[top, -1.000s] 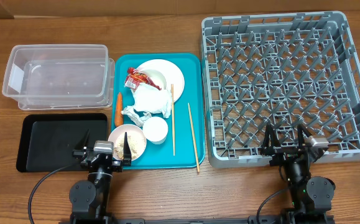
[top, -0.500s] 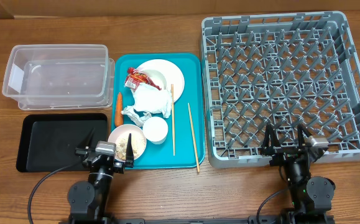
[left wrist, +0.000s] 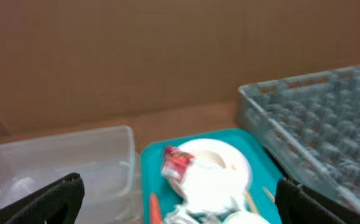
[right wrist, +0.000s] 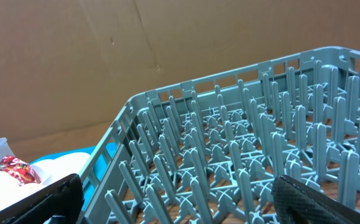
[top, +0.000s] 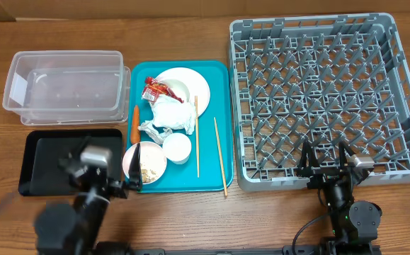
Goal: Sort waste into correct bins and load items into the dishwasher
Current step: 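Reach the left gripper to the crumpled tissue on the teal tray, then carry the tissue with the left gripper and drop it into the clear bin, then move the left gripper back and grasp the second crumpled tissue, then carry the second tissue left and release it into the clear bin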
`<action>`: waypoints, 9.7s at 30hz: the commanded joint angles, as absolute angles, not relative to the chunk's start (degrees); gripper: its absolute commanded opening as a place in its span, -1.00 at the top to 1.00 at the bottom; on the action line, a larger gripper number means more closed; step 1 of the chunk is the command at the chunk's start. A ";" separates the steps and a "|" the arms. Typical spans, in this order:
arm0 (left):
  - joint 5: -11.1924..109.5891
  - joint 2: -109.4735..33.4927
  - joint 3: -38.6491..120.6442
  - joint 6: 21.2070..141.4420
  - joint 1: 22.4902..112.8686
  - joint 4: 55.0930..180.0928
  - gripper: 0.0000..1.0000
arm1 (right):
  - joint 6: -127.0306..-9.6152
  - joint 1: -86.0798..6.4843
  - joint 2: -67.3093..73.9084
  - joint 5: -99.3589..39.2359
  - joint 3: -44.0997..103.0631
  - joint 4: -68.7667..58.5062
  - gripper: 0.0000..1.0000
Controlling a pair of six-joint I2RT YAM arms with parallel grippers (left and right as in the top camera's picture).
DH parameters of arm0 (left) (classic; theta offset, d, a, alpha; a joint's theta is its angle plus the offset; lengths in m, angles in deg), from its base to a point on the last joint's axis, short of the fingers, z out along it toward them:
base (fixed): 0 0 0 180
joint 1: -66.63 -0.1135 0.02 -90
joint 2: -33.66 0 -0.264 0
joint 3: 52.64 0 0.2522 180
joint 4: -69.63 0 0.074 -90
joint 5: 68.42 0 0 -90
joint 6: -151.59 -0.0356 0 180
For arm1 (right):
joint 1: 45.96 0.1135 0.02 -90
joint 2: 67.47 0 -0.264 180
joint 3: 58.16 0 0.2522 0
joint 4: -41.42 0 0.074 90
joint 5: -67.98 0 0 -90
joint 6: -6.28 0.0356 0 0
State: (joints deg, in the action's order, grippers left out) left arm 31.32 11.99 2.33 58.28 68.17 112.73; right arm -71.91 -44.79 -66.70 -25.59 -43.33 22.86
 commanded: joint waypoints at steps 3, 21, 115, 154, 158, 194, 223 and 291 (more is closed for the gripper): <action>42.18 -10.57 28.04 63.54 68.54 130.65 -1.00 | -71.69 -44.97 -67.31 -25.09 -43.92 23.03 -1.00; 48.72 -49.76 46.90 63.37 68.56 149.08 -1.00 | -71.69 -44.97 -67.31 -25.09 -43.92 23.03 -1.00; 23.54 -87.90 70.94 75.76 38.66 133.38 -0.76 | -71.69 -44.97 -67.31 -25.09 -43.92 23.03 -1.00; 22.16 -75.84 68.08 74.71 70.53 169.21 0.03 | -71.69 -44.97 -67.31 -25.09 -43.92 23.03 -1.00; 21.40 -75.84 66.64 75.83 72.02 167.72 0.00 | -71.69 -44.97 -67.31 -25.09 -43.92 23.03 -1.00; 26.07 -75.84 40.60 78.58 74.27 139.85 -0.09 | -71.69 -44.97 -67.24 -25.09 -43.92 23.03 -1.00; 23.93 -75.84 38.53 78.58 74.33 138.56 -0.44 | -71.69 -44.97 -67.24 -25.09 -43.92 23.03 -1.00; 13.66 -89.30 76.97 82.78 52.92 153.97 0.92 | -71.69 -44.97 -67.24 -25.09 -43.92 23.03 -1.00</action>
State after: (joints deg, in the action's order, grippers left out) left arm 14.03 -87.62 76.36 82.65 53.00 154.28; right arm -71.89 -44.81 -66.74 -25.61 -43.33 22.86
